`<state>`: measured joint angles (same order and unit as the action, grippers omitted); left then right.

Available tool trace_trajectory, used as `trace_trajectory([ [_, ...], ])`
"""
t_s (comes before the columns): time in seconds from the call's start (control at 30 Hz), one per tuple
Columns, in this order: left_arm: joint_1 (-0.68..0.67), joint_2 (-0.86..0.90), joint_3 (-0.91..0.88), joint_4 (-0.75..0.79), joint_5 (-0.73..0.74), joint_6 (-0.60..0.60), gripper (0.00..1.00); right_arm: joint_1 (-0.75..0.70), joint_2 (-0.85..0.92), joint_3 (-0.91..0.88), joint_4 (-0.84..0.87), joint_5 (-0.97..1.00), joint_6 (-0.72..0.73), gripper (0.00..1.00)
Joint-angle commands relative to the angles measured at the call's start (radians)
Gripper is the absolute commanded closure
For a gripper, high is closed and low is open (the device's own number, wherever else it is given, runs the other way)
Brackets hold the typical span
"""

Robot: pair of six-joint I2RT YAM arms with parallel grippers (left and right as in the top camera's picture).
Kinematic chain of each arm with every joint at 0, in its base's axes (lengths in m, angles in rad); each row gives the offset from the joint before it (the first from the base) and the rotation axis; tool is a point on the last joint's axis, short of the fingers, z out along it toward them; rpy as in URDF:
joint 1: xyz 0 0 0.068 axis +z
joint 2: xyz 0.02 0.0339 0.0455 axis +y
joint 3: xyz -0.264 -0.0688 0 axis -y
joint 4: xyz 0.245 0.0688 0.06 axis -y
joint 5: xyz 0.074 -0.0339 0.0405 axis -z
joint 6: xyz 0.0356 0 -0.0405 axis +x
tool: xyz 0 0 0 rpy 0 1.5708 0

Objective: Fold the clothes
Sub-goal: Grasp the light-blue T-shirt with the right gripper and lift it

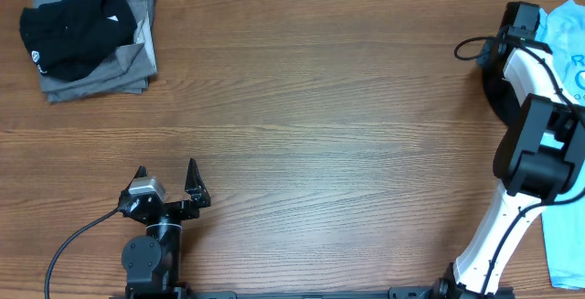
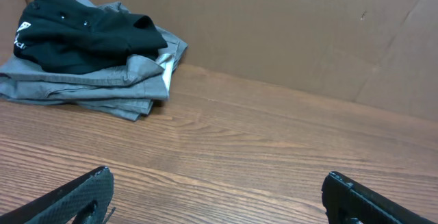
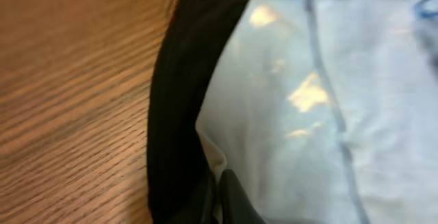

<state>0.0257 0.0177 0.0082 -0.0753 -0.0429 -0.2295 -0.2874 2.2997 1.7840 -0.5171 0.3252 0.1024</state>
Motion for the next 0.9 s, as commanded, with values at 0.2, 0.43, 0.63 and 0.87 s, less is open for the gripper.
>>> trace_trajectory([
  [0.2,-0.006,-0.006,-0.003,0.004,-0.016,0.024,0.00,0.005,-0.371,0.031,-0.016,0.140,0.028,0.96],
  [0.43,-0.006,-0.006,-0.003,0.004,-0.016,0.024,0.00,0.071,-0.649,0.032,0.001,0.138,0.029,0.96],
  [0.63,-0.006,-0.006,-0.003,0.004,-0.016,0.024,0.00,0.257,-0.879,0.032,0.051,0.024,0.029,0.96],
  [0.87,-0.006,-0.006,-0.003,0.004,-0.016,0.024,0.00,0.616,-0.948,0.030,0.090,-0.085,0.045,0.96],
])
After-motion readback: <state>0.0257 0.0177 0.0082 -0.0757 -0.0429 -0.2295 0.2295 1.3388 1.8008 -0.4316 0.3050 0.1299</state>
